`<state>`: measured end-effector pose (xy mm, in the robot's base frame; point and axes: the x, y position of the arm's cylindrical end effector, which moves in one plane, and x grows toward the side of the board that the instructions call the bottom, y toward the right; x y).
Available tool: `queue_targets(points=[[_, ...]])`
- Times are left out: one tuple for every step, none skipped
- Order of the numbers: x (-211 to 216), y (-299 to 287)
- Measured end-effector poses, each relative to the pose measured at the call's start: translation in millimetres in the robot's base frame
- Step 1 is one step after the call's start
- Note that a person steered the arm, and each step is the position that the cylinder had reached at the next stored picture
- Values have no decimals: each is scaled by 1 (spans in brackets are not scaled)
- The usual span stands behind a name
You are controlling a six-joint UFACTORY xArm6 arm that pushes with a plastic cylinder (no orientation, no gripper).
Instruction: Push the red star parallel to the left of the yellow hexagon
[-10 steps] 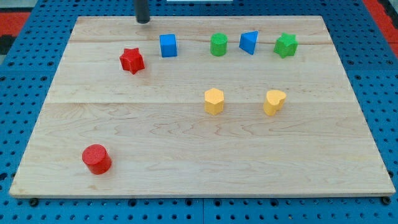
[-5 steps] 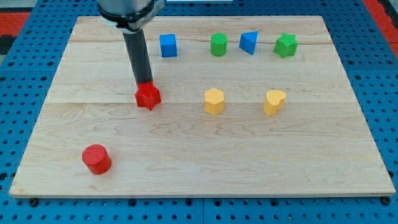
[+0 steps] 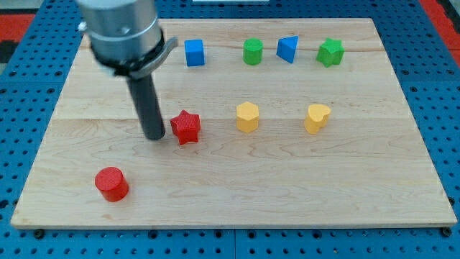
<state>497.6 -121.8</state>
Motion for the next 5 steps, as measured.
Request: queue_targets(points=[[30, 33], [25, 72], [0, 5], [-15, -5], [19, -3]])
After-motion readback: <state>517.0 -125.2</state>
